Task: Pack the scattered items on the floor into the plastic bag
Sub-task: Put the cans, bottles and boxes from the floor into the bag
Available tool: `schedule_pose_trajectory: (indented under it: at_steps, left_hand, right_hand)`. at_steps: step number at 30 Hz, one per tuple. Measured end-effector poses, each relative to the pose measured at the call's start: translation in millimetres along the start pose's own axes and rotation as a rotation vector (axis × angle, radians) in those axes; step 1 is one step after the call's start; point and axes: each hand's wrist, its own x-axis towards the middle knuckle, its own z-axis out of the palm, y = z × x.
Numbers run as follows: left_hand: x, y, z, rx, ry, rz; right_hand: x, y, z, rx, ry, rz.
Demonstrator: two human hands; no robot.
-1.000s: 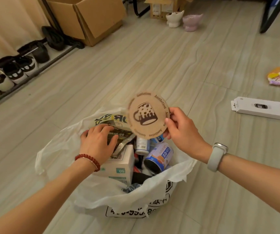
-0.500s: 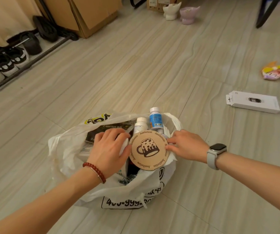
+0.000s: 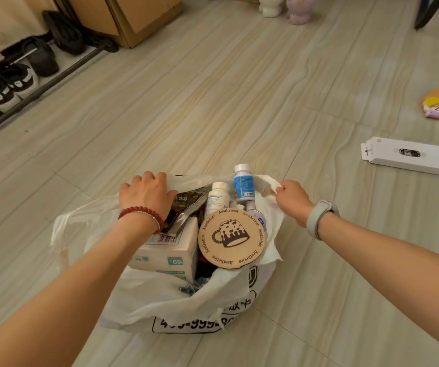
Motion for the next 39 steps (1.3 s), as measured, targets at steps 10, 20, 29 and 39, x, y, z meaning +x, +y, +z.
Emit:
schedule_pose_trajectory:
  at_steps: [10,20,29,39]
  left_hand:
    - [11.2,-33.1,-30.9,-0.513,0.32,-0.094]
    - [-5.3,-61.3,-43.2,-0.635,0.584,-0.194]
    - [-13.5,-76.0,-30.1,-0.565,0.673,-0.199]
    - [-13.8,-57.5,-22.1,-0.371,0.526,-0.097]
  right_hand:
    - [-46.9,-51.5,-35.7,0.118,0.36,-0.62]
    - [-79.7,-113.8,-35.9,0.241,0.485,-0.884]
    - [-67.7,-64.3,-55.4,0.157,0.613,-0.757]
    - [-59.8,-31.5,-41.8,-0.578,0.425,-0.864]
